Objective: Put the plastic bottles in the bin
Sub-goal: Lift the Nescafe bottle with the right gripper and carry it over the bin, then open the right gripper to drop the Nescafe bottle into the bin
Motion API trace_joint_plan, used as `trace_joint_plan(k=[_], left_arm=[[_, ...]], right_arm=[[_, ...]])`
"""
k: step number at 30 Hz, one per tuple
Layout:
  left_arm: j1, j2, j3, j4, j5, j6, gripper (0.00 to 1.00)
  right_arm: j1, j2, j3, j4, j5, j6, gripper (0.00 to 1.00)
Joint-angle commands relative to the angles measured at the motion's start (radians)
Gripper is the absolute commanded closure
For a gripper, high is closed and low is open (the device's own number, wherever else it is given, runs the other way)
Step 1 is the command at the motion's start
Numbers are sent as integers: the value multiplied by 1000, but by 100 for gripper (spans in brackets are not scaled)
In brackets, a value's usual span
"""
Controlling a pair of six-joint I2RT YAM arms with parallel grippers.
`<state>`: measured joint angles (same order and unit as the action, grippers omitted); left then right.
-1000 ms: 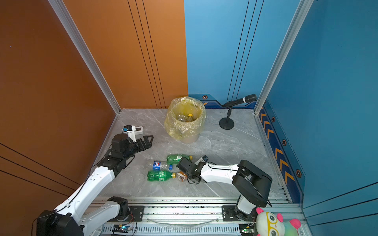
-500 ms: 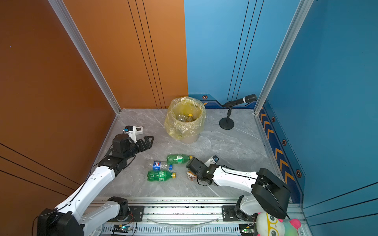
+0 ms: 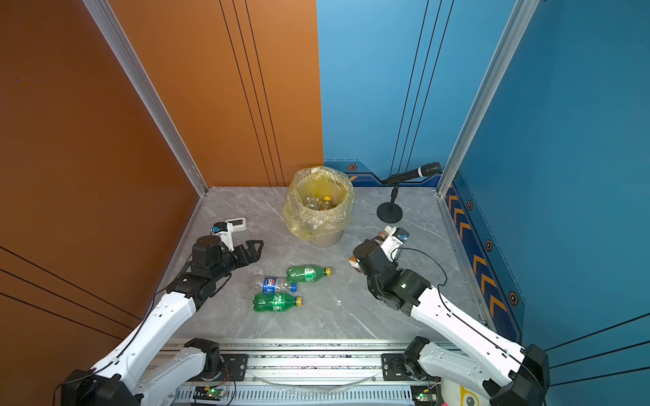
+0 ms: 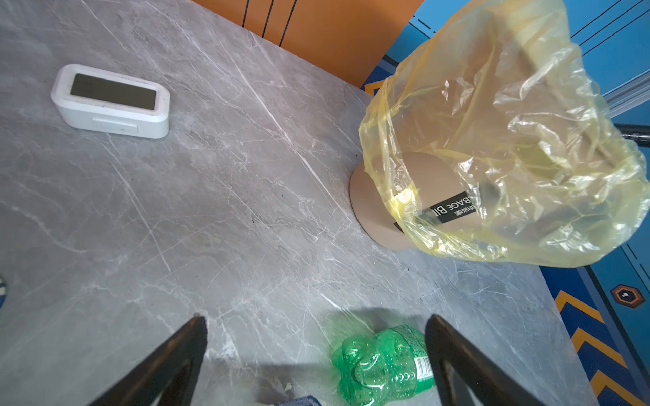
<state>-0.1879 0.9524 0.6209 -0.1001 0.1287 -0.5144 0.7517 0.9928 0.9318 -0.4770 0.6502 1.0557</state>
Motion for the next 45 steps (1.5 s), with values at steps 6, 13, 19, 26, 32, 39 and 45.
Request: trace_joint_plan(k=[6,13,19,26,32,39,45], left_arm=[[13,-41,-21,-35,-26,2,2],[15,-62,-21,-55,-29,0,2],[19,-67,-29,-59,-42,4,2],[25,-70,-14,-71,-30,4,2],[32,-82,-13,-81,-38,14,2],[36,-79,-9,-80,-27,11,2],[36,-79,-3,-81,-17,12,2]], right_arm=[[-114,138,289,173,-68,-436,48],[-154,392,527,269,-220,-489,48],[-155,608,706,284,-287,-488,48],[-136,772,831,292,-300,-454,48],[-134,819,845,301,-295,-440,48],[-134,849,852,298,-301,-427,44],[-144,788,810,273,-304,-432,3]])
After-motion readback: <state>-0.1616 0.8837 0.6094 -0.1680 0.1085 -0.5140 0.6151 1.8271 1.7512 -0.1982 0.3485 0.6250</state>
